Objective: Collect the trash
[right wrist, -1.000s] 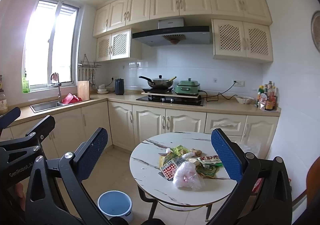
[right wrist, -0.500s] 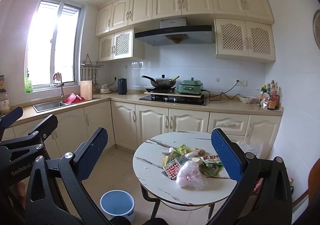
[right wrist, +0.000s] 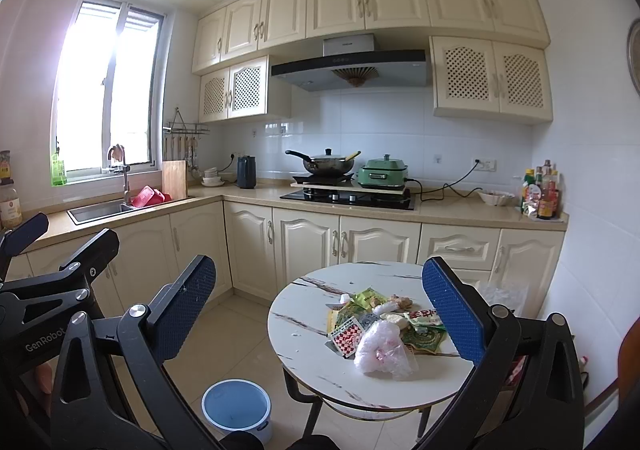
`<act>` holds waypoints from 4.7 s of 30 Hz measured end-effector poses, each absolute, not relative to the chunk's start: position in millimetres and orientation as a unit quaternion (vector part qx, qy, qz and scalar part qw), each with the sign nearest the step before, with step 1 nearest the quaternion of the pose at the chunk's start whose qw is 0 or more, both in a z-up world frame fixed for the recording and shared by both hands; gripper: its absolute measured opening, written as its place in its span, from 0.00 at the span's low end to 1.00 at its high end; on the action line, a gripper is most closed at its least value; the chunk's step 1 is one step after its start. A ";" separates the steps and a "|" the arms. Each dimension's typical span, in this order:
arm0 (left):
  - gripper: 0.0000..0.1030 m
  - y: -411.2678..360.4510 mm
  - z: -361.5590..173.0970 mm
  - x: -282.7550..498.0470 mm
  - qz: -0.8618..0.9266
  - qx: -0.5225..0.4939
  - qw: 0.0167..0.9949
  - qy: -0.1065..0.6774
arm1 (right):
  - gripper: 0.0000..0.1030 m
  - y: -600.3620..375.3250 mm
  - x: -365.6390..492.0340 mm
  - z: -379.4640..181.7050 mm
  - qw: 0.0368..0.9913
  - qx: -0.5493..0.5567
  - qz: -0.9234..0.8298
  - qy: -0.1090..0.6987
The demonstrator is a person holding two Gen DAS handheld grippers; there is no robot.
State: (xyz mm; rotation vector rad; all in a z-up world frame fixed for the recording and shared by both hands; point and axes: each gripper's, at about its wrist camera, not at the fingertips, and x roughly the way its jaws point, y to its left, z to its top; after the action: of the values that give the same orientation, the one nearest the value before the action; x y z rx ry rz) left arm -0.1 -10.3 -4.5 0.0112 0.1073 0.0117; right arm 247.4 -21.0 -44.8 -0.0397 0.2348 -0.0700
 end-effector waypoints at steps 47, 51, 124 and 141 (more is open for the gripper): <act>0.99 -15.1 -12.4 14.0 0.001 0.012 0.998 0.059 | 1.00 -23.1 252.0 -44.8 0.991 -0.020 -0.025 0.126; 0.99 -20.2 -20.9 32.9 -0.003 0.009 0.998 0.061 | 1.00 -37.5 261.7 -50.1 0.991 -0.014 -0.029 0.128; 0.05 -123.2 -244.8 385.7 -0.268 0.036 0.878 0.394 | 0.30 -242.0 437.6 -271.5 0.934 0.089 -0.005 0.346; 0.00 9.0 -179.1 363.6 -0.304 -0.034 0.895 0.325 | 0.29 -162.5 434.4 -216.6 0.951 0.032 0.047 0.304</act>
State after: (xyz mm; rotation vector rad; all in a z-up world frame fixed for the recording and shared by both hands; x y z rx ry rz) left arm 363.6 9.0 -179.1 -0.0704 0.6730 -0.6305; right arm 434.4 -162.5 -216.6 0.0654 0.6188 0.0953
